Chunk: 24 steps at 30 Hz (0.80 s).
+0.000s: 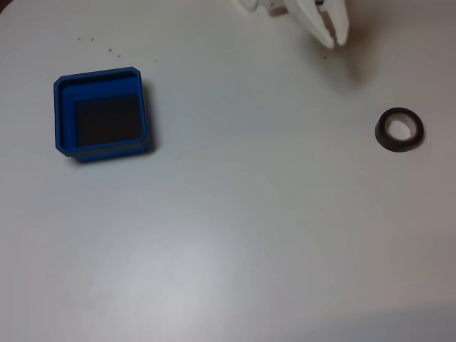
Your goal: Pick the black tape roll and drop it in the blue box
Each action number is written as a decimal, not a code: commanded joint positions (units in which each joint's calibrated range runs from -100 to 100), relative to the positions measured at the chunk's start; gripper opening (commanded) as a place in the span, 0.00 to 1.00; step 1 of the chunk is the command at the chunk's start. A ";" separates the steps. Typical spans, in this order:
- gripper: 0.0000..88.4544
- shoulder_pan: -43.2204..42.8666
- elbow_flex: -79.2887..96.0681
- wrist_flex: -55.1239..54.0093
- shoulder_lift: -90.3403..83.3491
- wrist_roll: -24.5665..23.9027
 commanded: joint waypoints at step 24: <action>0.01 -22.79 0.45 12.19 -2.82 -0.18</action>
